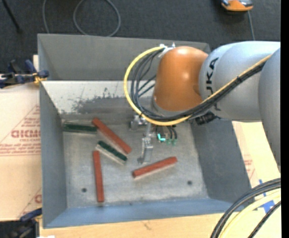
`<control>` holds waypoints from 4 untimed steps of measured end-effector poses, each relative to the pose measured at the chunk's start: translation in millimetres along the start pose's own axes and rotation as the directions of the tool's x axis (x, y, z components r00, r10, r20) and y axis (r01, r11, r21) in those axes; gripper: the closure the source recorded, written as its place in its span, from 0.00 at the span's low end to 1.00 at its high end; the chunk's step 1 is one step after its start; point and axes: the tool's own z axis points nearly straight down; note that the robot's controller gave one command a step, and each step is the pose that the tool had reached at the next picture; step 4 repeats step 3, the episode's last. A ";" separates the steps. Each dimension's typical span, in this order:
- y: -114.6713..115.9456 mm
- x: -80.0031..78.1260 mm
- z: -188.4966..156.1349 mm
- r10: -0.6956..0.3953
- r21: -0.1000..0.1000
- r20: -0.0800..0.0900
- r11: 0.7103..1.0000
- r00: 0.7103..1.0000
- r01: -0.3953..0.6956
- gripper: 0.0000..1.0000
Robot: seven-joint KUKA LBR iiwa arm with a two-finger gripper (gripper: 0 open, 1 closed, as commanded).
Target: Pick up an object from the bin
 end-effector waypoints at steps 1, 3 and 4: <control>-68.6 53.2 94.5 -0.354 0.003 0.001 0.935 0.935 0.354 0.00; -64.2 99.6 -59.7 -0.413 0.006 0.011 0.911 0.911 0.413 1.00; -64.2 99.6 -59.7 -0.413 0.006 0.011 0.911 0.911 0.413 1.00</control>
Offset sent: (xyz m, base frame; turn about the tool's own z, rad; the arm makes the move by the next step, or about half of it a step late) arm -0.0527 -0.0664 -0.0934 -0.3654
